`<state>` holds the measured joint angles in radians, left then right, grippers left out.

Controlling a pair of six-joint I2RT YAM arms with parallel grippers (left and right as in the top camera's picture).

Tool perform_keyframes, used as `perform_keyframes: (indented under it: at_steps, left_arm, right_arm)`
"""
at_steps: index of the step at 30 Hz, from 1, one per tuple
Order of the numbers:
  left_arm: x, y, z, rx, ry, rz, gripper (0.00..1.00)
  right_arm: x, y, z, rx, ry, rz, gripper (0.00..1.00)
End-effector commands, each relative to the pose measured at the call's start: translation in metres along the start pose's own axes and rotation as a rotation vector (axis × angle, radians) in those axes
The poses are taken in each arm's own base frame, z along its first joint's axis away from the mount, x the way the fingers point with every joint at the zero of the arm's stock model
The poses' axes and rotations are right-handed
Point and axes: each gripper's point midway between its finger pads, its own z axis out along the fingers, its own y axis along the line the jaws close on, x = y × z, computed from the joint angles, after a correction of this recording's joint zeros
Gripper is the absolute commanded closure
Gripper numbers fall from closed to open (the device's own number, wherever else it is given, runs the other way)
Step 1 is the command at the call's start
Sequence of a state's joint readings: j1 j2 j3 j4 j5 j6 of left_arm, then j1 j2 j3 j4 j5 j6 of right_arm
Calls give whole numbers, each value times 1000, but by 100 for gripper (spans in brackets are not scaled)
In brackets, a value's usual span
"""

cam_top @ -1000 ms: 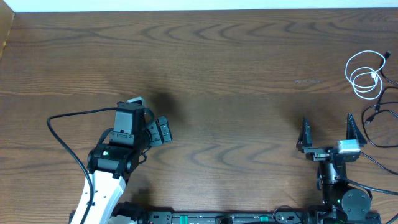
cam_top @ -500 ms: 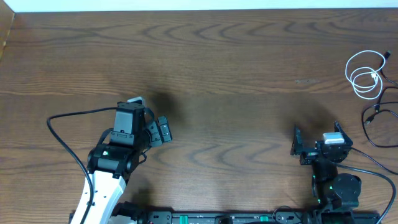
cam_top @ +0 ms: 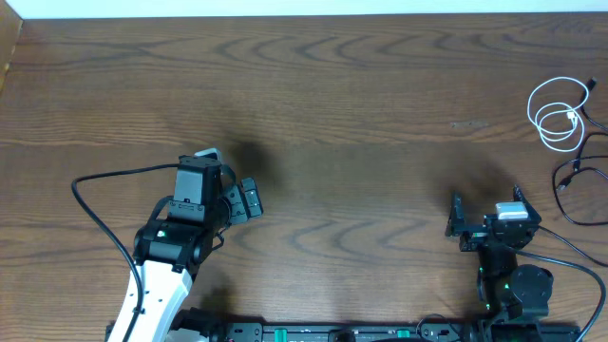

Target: Untangle cables

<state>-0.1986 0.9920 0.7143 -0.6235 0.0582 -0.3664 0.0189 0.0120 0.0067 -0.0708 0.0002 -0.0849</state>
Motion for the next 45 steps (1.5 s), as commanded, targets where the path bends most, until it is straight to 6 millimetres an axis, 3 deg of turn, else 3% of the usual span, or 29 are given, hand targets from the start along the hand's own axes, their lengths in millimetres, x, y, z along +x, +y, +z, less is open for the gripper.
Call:
perform_keyframes:
  at_steps: [1,45]
  left_arm:
    - [0,-1,0,2,1,-1,1]
    - [0,-7,-5,23,-13,18,1]
  right_arm:
    - [0,-2,0,10,0,2,1]
    - [0,-2,0,10,0,2,1]
